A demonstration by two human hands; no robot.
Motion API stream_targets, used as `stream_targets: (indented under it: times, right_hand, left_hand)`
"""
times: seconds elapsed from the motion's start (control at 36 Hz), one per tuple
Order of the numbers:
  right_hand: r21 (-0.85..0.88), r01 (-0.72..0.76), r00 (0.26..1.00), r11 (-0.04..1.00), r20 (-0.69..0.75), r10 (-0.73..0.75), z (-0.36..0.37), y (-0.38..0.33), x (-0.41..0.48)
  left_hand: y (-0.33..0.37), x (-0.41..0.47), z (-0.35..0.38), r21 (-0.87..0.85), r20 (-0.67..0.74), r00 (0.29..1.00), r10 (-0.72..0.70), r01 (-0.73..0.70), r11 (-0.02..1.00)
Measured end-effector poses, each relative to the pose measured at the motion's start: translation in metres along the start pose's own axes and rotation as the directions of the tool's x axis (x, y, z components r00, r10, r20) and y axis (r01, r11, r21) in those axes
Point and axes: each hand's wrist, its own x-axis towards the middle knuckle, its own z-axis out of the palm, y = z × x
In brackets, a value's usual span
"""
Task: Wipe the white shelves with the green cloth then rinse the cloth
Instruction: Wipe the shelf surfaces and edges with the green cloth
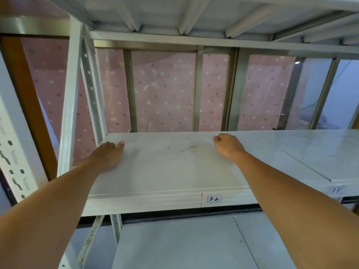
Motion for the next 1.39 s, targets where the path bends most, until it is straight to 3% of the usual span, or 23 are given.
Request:
stream_targets:
  times: [0.06, 0.14, 0.31, 0.75, 0.89, 1.08, 1.39]
  right_hand:
    - [-0.087, 0.031, 0.999, 0.996, 0.014, -0.03, 0.003, 0.001, -0.001]
    - [-0.182, 0.085, 0.987, 0.98, 0.146, -0.059, 0.004, 0.002, -0.004]
    - [-0.227, 0.176, 0.942, 0.958, 0.322, -0.096, 0.004, 0.007, -0.006]
    - [-0.186, 0.158, 0.952, 0.97, 0.288, -0.1, -0.058, 0.1, -0.006]
    - [-0.177, 0.132, 0.96, 0.975, 0.269, -0.081, -0.089, 0.151, -0.002]
    - [-0.298, 0.154, 0.962, 0.942, 0.261, -0.075, -0.12, 0.237, 0.0]
    - [-0.269, 0.139, 0.961, 0.953, 0.271, -0.063, -0.173, 0.344, 0.004]
  left_hand:
    - [0.007, 0.015, 0.01, 0.026, 0.037, 0.999, 0.003, -0.004, 1.0]
    - [0.027, 0.025, 0.028, 0.064, 0.083, 0.995, 0.062, -0.067, 0.996]
    - [0.107, -0.012, 0.037, 0.044, 0.044, 0.994, 0.096, -0.098, 0.994]
    - [0.281, -0.041, 0.087, -0.005, 0.075, 0.983, 0.165, -0.165, 0.986]
    - [0.341, -0.049, 0.108, -0.018, 0.094, 0.982, 0.165, -0.164, 0.986]
    - [0.425, -0.067, 0.131, -0.039, 0.098, 0.982, 0.163, -0.16, 0.986]
    - [0.532, -0.085, 0.161, -0.04, 0.117, 0.982, 0.15, -0.146, 0.988]
